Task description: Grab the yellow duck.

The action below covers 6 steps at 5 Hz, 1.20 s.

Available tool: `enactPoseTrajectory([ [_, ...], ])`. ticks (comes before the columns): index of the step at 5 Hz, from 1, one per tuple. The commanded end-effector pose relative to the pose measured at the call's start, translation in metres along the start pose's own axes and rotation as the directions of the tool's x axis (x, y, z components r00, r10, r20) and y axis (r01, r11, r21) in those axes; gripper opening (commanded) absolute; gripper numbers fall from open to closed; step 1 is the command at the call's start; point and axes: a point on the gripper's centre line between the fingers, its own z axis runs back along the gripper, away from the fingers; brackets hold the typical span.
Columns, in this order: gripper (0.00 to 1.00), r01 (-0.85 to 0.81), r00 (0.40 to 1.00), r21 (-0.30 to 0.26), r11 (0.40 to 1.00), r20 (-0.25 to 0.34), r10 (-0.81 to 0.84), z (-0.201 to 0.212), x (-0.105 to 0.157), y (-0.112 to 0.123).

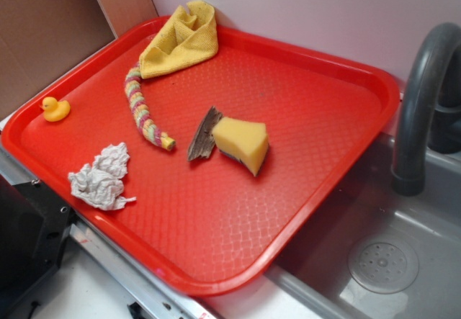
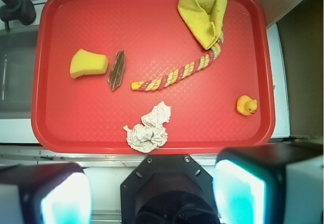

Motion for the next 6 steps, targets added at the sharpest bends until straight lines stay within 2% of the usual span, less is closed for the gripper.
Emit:
enactPoseTrajectory([
  [1,1.00,0.000,1.000,0.000,1.000,0.000,0.000,0.000,0.000,0.000],
  [2,1.00,-0.252,0.967,-0.091,0.964,0.021,0.255,-0.013,0.014,0.011],
  [3,1.00,-0.478,0.873,-0.096,0.873,0.059,0.484,-0.030,0.021,0.019],
  [4,1.00,-0.636,0.760,-0.091,0.767,0.100,0.642,-0.053,0.032,0.036],
  [5,1.00,-0.779,0.619,-0.026,0.626,0.128,0.775,-0.085,0.041,0.072],
  [6,1.00,-0.860,0.499,-0.007,0.510,0.198,0.844,-0.109,0.046,0.098],
])
